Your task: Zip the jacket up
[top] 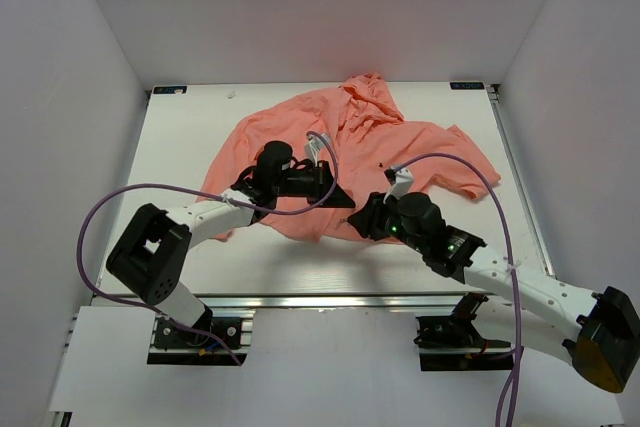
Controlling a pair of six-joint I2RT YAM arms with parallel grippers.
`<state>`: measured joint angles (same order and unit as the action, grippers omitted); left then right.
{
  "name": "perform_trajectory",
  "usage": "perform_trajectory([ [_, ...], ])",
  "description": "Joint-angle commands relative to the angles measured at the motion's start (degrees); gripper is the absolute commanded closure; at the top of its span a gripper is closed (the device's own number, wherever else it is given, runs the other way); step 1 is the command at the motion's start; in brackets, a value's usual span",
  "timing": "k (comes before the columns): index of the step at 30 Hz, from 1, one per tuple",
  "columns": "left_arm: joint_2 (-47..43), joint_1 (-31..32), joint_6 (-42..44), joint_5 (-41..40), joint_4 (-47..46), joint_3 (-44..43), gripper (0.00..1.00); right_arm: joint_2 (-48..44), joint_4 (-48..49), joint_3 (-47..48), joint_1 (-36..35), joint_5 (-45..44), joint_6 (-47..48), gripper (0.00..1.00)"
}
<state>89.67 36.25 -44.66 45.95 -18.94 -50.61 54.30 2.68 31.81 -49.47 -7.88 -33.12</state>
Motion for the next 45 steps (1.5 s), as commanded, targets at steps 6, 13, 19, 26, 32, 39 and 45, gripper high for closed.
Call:
perform_trajectory([
  [6,-3.01,0.4,-0.6,1.16,-2.24,0.86,1.0,-2.36,6.2,-1.58,0.34,0.67,0.08,0.82],
  [13,-2.92,0.4,-0.07,-0.25,-0.93,0.51,1.0,-4.29,4.63,-1.67,0.43,0.85,0.87,0.98],
  [19,-3.18,0.4,2.12,-3.94,3.38,-1.24,1.0,-5.52,2.42,-2.19,0.43,0.5,0.78,0.93],
  [26,-4.41,0.4,2.83,-6.67,4.7,-0.89,1.0,-4.91,2.42,-2.11,0.43,2.87,1.48,0.95],
  [32,-5.55,0.4,2.74,-8.86,5.31,0.25,1.0,-4.73,2.16,-1.67,0.43,2.87,1.31,0.85],
  [39,-6.61,0.4,2.48,-10.1,5.32,0.69,1.0,-4.38,1.98,-1.67,0.43,4.1,1.22,0.84],
  [45,-6.7,0.4,2.21,-8.78,4.17,1.21,1.0,-2.71,2.94,-1.14,0.43,5.86,1.66,0.96],
])
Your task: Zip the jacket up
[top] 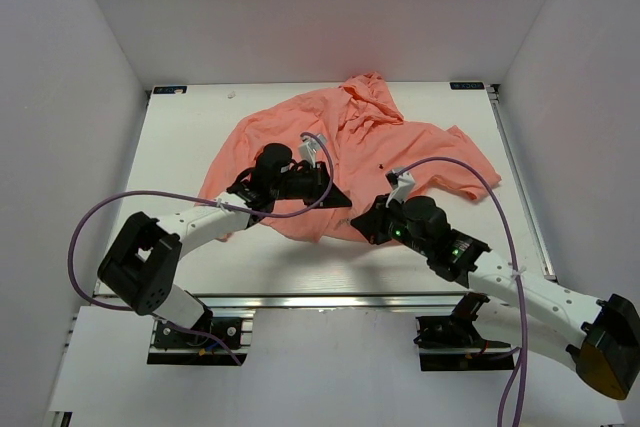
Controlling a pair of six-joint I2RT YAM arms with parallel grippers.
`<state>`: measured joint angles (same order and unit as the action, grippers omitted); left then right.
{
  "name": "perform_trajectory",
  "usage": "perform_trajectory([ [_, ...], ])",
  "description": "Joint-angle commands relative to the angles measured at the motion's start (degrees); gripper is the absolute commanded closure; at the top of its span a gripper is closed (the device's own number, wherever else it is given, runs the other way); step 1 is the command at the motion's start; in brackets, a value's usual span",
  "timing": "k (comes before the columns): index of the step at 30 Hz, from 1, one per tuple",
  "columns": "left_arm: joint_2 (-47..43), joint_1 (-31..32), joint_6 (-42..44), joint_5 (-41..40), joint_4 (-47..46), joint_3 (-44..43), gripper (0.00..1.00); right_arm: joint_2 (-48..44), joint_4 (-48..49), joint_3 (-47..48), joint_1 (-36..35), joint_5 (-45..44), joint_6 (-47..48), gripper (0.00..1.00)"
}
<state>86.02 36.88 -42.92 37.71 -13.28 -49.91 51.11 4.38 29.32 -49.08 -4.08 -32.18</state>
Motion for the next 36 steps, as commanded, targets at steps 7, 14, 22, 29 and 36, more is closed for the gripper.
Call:
perform_trajectory([
  [7,-4.98,-0.23,3.71,-2.64,4.81,0.34,0.79,-1.36,-2.26,2.32,0.12,-4.17,-0.25,1.0],
  [14,-5.86,-0.23,5.83,-0.47,4.15,1.3,0.48,-1.89,-8.95,3.38,0.12,-2.08,1.33,1.0],
  [22,-2.17,0.03,5.91,4.82,0.62,1.92,0.45,-3.12,-7.02,2.76,0.21,-0.41,1.07,1.0],
  [29,-0.06,1.61,4.86,6.32,-3.86,1.14,0.53,-1.81,-7.28,4.08,0.21,0.91,1.16,1.0],
  [36,1.43,2.84,5.39,7.2,-4.65,-0.1,0.61,-1.72,-6.14,4.69,0.21,1.09,0.98,1.0],
])
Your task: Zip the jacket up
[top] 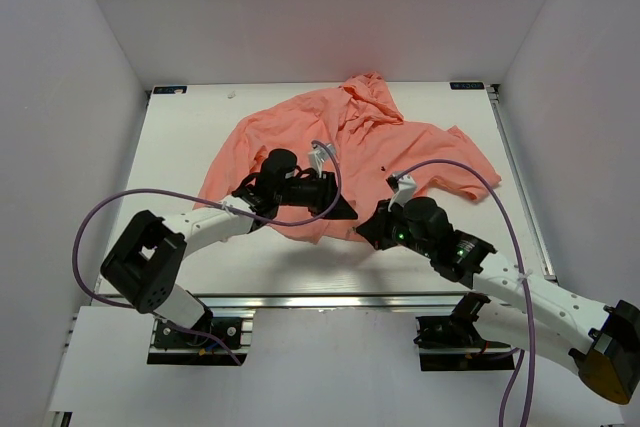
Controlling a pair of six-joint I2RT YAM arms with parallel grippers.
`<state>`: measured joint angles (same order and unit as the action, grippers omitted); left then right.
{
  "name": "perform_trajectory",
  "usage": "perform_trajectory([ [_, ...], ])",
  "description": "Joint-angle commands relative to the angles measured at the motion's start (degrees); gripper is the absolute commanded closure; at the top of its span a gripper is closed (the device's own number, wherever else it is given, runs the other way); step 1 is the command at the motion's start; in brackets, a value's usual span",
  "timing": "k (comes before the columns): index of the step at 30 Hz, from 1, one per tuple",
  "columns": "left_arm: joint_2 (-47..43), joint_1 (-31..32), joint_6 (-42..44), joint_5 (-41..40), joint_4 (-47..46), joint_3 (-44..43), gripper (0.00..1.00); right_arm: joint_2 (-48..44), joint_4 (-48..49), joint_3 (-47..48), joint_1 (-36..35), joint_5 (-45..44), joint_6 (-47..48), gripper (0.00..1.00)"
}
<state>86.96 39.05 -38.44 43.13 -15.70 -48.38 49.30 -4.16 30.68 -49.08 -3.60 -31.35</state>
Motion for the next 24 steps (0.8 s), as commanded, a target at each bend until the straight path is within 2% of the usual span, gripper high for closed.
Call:
perform_trajectory([
  [1,0.58,0.85,0.82,1.43,-2.23,-1.72,0.66,0.18,2.49,3.51,0.21,0.69,0.24,1.0],
  [6,0.06,1.56,2.22,-0.85,1.8,-2.86,0.67,-0.78,3.02,3.95,0.21,0.52,0.5,1.0],
  [11,-0.3,1.47,3.19,-2.18,4.54,-3.47,0.58,-1.83,2.85,4.04,0.21,0.34,0.51,1.0],
  [17,-1.18,1.56,3.72,-3.15,7.01,-3.74,0.54,-2.8,2.84,4.39,0.21,1.75,1.47,1.0],
  [24,0.84,1.73,-2.6,2.56,-3.7,-2.95,0.68,-1.66,3.28,4.39,0.21,1.67,1.56,1.0],
])
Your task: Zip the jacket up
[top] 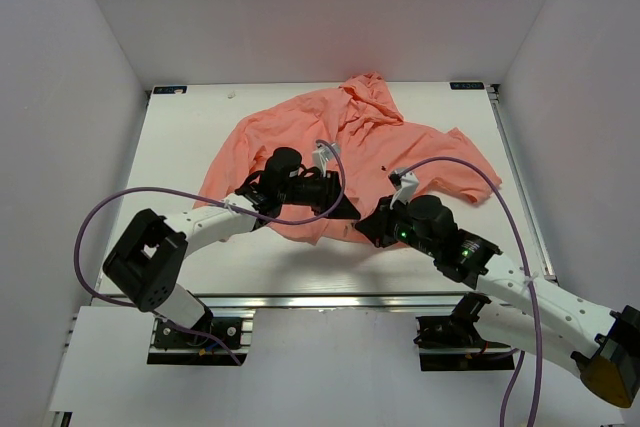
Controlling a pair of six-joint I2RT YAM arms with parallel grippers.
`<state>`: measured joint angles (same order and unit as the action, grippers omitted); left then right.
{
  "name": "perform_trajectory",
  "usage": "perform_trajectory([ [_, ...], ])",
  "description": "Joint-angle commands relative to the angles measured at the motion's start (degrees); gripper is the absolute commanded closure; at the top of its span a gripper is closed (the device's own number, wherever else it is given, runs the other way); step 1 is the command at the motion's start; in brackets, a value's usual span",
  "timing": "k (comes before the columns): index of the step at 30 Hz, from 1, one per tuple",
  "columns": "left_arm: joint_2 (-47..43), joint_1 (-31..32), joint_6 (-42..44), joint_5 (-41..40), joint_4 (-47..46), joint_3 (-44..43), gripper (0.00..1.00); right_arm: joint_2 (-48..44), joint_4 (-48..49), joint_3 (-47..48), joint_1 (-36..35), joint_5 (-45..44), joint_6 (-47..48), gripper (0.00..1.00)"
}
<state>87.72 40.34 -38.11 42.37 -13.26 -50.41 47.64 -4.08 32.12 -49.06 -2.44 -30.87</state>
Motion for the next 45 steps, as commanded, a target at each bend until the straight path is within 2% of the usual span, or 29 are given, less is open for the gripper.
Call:
perform_trajectory([
  [1,0.69,0.53,-3.29,4.2,-6.6,-0.92,0.73,0.09,2.94,3.21,0.19,0.16,1.34,1.0],
  [9,0.26,1.06,-4.34,4.21,-7.93,0.31,1.0,0.09,3.02,4.01,0.19,-2.13,1.08,1.0],
  [11,-0.09,1.06,-4.52,3.86,-8.01,0.58,1.0,-0.44,3.29,3.74,0.19,-2.13,0.9,1.0],
  [15,-1.06,0.97,-5.57,3.16,-9.24,1.19,1.0,-1.14,2.94,3.13,0.19,-2.92,-0.15,0.82],
  [19,-1.94,1.06,-7.5,2.28,-12.05,2.6,1.0,-1.14,2.23,2.51,0.19,-3.45,-0.68,0.75],
  [24,-1.59,1.06,-9.35,2.89,-13.89,3.04,1.0,-1.32,1.96,1.9,0.19,-4.33,-1.29,0.72],
  [35,-2.29,1.06,-11.02,2.89,-15.66,3.57,1.0,-1.49,2.93,0.49,0.19,-5.12,-1.38,0.7],
  [38,-2.29,1.06,-11.11,2.63,-15.66,3.74,1.0,-1.93,3.37,0.14,0.19,-4.25,-0.6,0.74],
  [41,-2.21,1.06,-11.02,1.75,-15.49,3.83,1.0,-2.28,3.46,-0.04,0.19,-4.15,-0.15,0.83],
  [45,-2.03,1.06,-11.02,1.05,-14.87,4.01,1.0,-2.9,3.46,-0.21,0.19,-3.98,0.11,0.83],
])
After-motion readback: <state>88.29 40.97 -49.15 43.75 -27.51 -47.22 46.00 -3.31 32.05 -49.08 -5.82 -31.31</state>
